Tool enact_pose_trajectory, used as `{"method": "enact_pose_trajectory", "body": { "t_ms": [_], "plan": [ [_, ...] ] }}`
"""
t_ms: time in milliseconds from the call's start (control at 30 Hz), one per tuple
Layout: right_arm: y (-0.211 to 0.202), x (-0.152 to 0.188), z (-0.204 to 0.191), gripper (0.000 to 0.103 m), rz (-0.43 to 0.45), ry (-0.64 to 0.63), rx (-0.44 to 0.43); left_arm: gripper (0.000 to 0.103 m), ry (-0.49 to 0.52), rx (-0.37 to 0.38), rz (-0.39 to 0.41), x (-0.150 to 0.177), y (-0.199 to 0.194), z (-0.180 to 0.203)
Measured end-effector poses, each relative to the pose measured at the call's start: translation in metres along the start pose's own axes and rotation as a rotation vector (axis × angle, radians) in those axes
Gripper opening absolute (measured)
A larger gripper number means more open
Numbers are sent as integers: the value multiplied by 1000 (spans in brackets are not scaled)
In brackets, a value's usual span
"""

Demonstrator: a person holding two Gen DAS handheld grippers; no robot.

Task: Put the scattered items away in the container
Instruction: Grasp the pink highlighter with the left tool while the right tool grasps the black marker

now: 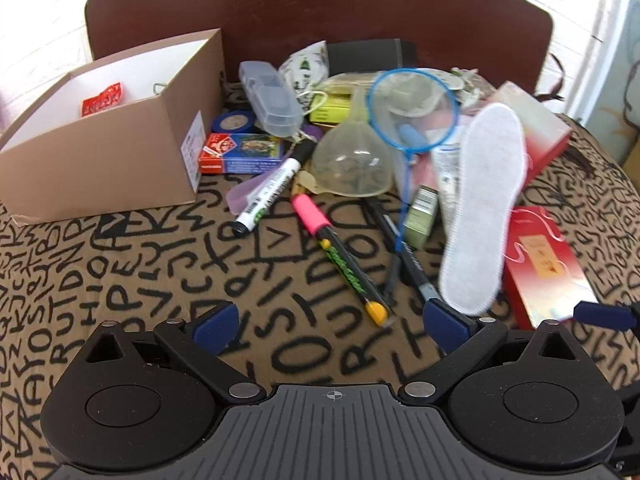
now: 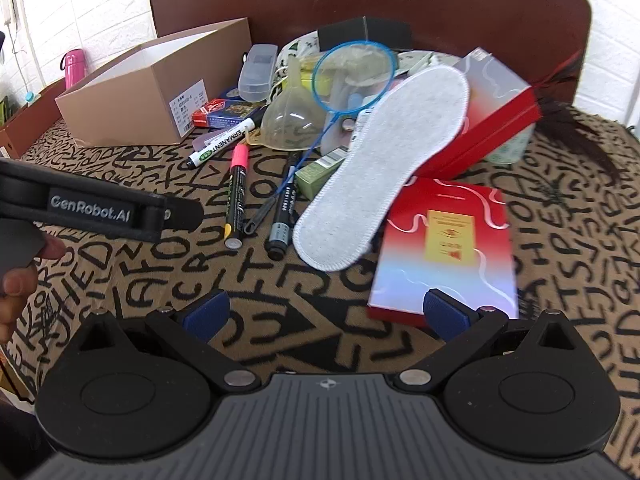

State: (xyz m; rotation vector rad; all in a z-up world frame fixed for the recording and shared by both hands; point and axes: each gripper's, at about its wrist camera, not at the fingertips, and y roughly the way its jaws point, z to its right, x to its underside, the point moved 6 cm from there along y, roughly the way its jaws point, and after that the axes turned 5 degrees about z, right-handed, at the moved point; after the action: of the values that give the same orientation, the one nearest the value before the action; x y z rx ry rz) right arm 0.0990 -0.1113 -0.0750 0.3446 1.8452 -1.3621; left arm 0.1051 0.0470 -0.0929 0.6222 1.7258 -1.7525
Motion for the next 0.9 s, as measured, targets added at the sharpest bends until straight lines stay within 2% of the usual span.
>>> {"method": "enact_pose_trajectory", "body": {
  "t_ms": [133,333,400,533,667,800,833,900],
  "plan": [
    [18,-7,-9,102,9,-12,-42,95,-32,-3,-34,-6,19,-11],
    [44,-20,-24,87,16,-69,-76,85,-66,50,-79,-9,42,-15],
    [51,-22,-27,75,12,-81,-88,82,-70,75,-92,-10,49,-15],
    [62,-26,-30,62,14,-103,-102,71,-93,107,-122,-13,63,-16],
    [69,-30,-33,48,21,-150,-102,65,-116,141,-123,-18,73,-19],
    [84,-34,-34,37,-9,-152,-113,52,-87,154,-122,-23,80,-16],
    [87,-34,-33,36,-13,-144,-118,45,-72,153,-117,-24,82,-15],
    [93,-35,-32,36,-9,-120,-134,39,-58,153,-106,-25,86,-15]
  ]
}}
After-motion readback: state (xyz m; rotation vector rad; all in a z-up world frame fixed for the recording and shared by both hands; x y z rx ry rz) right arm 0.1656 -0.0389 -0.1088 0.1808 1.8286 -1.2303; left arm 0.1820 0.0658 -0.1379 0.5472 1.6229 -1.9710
